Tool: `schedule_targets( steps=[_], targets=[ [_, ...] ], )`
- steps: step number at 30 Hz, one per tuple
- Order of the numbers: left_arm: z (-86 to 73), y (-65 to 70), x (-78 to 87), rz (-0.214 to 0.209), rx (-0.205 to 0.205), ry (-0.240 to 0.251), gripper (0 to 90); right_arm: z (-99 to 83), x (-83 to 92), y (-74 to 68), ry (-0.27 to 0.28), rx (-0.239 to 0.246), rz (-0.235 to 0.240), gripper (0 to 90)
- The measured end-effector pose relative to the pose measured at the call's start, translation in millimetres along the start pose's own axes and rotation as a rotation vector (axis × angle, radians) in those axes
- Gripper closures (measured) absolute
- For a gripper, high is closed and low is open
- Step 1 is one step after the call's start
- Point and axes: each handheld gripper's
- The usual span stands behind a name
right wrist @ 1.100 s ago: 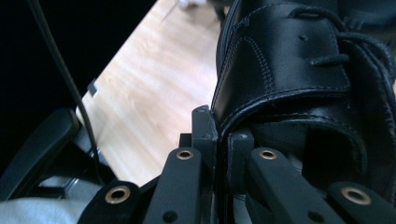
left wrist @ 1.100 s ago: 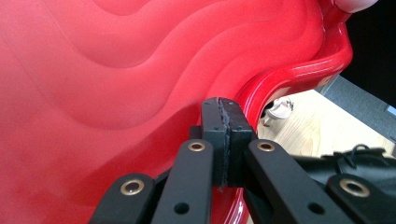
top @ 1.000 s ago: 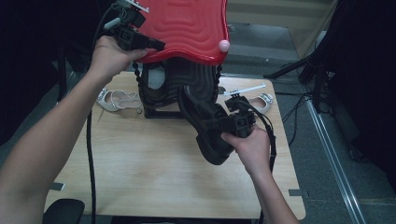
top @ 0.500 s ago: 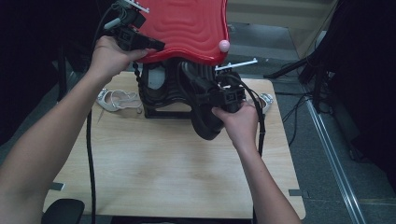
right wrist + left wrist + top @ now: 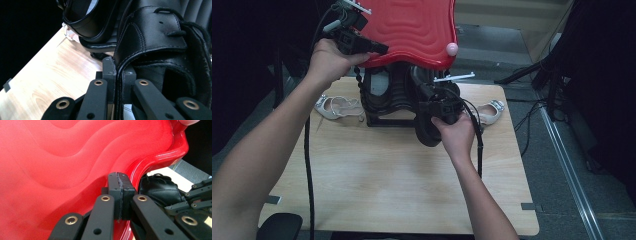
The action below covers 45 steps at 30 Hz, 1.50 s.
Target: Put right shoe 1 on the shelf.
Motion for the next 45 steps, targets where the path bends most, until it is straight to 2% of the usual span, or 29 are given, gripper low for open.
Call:
schedule_targets(
  steps=[6, 10, 14, 16, 18, 20, 27, 30, 32, 35, 40, 45],
  targets=[
    [-1.1, -0.1, 0.5, 0.0, 0.002, 0.004, 90.0, -10.4, -11.6, -8.0, 0.016, 0.012, 0.0, 86.4],
    [-1.2, 0.1, 0.6, 0.002, -0.004, 0.005, 90.0, -18.4, -22.0, -15.6, 0.035, 0.044, -0.015, 86.3],
    [-1.2, 2.0, 0.4, 0.019, -0.024, 0.005, 90.0, -21.5, -33.5, -24.7, 0.044, 0.074, -0.049, 86.1],
    [-0.9, 3.1, 0.0, 0.021, -0.024, 0.003, 90.0, -21.1, -37.1, -26.0, 0.069, 0.075, -0.069, 86.1],
    [-0.7, 2.0, 0.4, 0.016, -0.027, -0.001, 90.0, -19.8, -39.5, -23.4, 0.101, 0.061, -0.067, 86.1],
    [-0.6, 2.4, 0.3, 0.017, -0.031, -0.001, 90.0, -15.9, -41.9, -20.9, 0.107, 0.047, -0.063, 86.1],
    [-0.8, 2.3, 0.4, 0.016, -0.031, 0.001, 90.0, -2.1, -53.2, -15.6, 0.135, 0.059, -0.113, 86.2],
    [-0.8, 1.7, 0.3, 0.015, -0.033, 0.001, 90.0, 0.7, -58.8, -10.8, 0.149, 0.062, -0.103, 86.1],
    [-1.0, 1.8, 0.3, 0.016, -0.035, 0.003, 90.0, 1.0, -60.6, -13.3, 0.16, 0.076, -0.115, 85.8],
    [-0.9, 2.2, 0.1, 0.017, -0.034, 0.003, 90.0, 2.4, -65.1, -16.7, 0.167, 0.092, -0.138, 85.5],
    [-1.2, 2.1, 0.5, 0.018, -0.033, 0.003, 90.0, 7.2, -72.9, -14.2, 0.172, 0.09, -0.153, 84.9],
    [-1.4, 2.2, 0.5, 0.021, -0.03, 0.005, 90.0, 6.6, -75.1, -13.2, 0.148, 0.067, -0.121, 76.7]
  ],
)
Point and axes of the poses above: each handheld gripper's, and its own axes: x roughly backward along the jaws, z roughly out of its top, y roughly to its right, and after that the axes turned 6 degrees about y, right-handed
